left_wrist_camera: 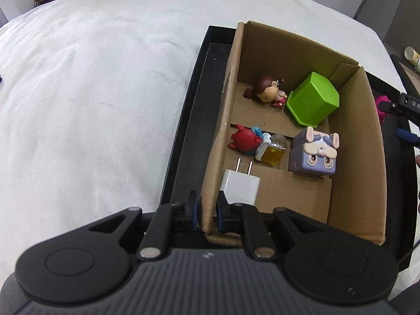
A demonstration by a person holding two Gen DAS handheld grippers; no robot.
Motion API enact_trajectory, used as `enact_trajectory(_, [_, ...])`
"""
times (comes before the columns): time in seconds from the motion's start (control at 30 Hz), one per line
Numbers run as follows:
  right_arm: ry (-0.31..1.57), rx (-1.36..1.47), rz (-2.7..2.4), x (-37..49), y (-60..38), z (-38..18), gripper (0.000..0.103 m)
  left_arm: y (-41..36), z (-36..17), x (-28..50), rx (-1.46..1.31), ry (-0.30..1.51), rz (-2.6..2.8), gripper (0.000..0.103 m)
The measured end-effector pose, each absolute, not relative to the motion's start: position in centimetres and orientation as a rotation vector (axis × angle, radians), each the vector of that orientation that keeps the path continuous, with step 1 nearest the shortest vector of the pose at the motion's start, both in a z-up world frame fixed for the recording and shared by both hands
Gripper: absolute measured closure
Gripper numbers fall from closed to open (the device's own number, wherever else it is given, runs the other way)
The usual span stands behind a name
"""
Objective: Organize rigid objects
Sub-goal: 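Move the right gripper to the pink pig toy and close on it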
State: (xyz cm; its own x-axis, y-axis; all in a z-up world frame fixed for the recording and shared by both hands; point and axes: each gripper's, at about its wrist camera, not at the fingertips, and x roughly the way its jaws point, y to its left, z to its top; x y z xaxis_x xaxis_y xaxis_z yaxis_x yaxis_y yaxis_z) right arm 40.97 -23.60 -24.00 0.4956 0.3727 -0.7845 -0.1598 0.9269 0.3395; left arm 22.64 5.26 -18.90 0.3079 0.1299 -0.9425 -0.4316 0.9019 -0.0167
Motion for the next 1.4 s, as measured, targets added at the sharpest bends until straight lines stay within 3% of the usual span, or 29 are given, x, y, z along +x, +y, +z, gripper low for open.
enact_trajectory(0.4, [0.949, 0.201, 0.324, 41.9, -22.1, -25.0, 0.013, 4.9, -19.2, 23.1, -0.266, 1.224, 0.395, 0.090])
enact_trajectory(0.5, [0.937, 0.123, 0.316, 41.4, -21.5, -24.9, 0.025, 4.9, -19.2, 23.1, -0.265, 1.224, 0.396, 0.090])
enact_trajectory(0.57, [0.936, 0.096, 0.320, 41.1, -21.6, -24.7, 0.042, 4.9, -19.2, 23.1, -0.262, 1.224, 0.394, 0.090])
enact_trajectory(0.6, [0.940, 0.102, 0.327, 40.9, -21.8, -24.5, 0.045, 4.9, -19.2, 23.0, -0.260, 1.223, 0.392, 0.090])
enact_trajectory(0.67, [0.948, 0.101, 0.334, 40.6, -22.0, -24.4, 0.064, 4.9, -19.1, 23.0, -0.266, 1.221, 0.393, 0.090])
enact_trajectory(1.4, [0.990, 0.120, 0.384, 34.3, -24.6, -19.6, 0.066, 5.0, -18.0, 22.4, -0.291, 1.161, 0.368, 0.090])
